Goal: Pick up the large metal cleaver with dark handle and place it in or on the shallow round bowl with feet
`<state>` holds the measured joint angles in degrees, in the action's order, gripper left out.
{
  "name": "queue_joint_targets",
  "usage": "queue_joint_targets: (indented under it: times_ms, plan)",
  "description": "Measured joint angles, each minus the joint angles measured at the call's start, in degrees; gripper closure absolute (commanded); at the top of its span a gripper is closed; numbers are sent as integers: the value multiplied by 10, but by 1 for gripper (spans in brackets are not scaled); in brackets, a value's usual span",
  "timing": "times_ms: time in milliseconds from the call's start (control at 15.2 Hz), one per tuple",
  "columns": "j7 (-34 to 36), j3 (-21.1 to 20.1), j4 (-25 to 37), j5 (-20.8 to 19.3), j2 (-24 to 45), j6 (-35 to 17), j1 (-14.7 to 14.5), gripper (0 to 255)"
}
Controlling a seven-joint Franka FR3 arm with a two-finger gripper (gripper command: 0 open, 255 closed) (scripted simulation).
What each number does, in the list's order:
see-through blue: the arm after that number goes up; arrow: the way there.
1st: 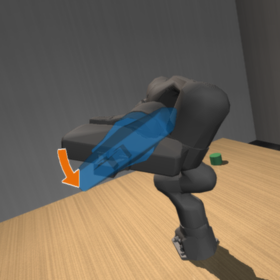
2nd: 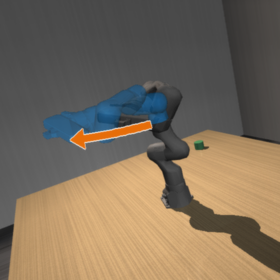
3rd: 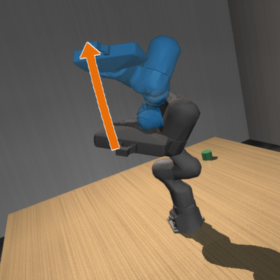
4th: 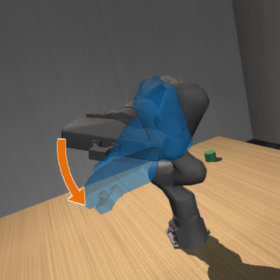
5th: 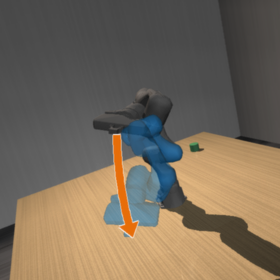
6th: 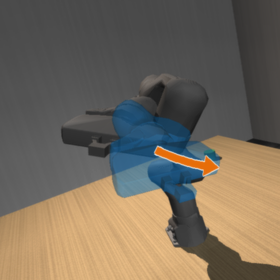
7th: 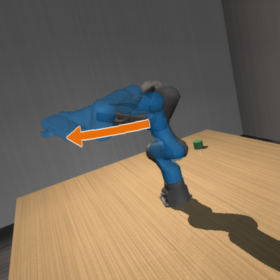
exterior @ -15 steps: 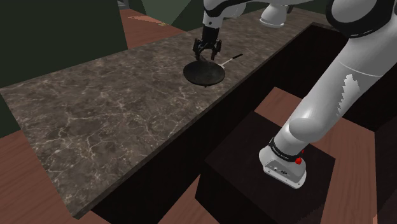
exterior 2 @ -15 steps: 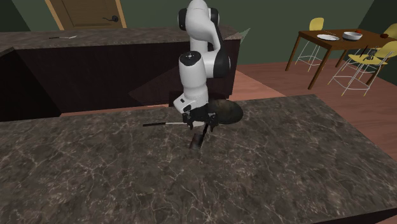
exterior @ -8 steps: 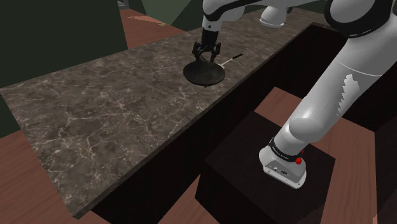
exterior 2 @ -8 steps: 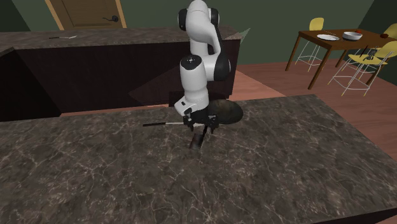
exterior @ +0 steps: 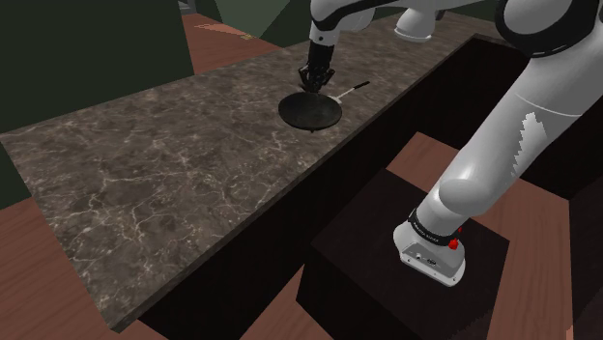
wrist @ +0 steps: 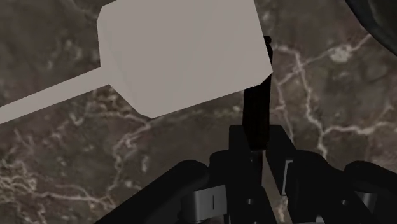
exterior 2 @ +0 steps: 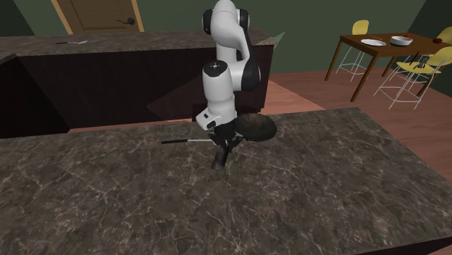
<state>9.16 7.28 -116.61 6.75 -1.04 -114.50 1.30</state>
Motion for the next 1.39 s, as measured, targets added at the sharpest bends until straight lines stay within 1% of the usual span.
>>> queue_joint_targets:
  times_ms: [198,396,1386]
  plan:
    - [1,-1,-6,4,-5,-4,-1,255]
    - [2,-3,6,6,1,11,-3,255]
    - [16,-3,103,0,-13,123,-3,255]
